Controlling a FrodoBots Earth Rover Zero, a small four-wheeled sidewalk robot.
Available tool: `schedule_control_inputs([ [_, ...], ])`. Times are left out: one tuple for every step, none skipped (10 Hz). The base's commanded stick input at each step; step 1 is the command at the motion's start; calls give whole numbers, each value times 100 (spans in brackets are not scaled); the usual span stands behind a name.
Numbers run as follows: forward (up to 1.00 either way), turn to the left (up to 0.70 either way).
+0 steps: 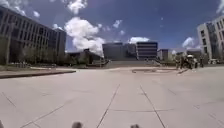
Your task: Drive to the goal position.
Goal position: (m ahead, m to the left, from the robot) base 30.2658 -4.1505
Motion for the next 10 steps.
schedule_control_inputs([
  [70,0],
  [70,0],
  [70,0],
  [70,0],
  [70,0],
  [70,0],
  [70,0],
  [70,0],
  [70,0],
  [70,0],
])
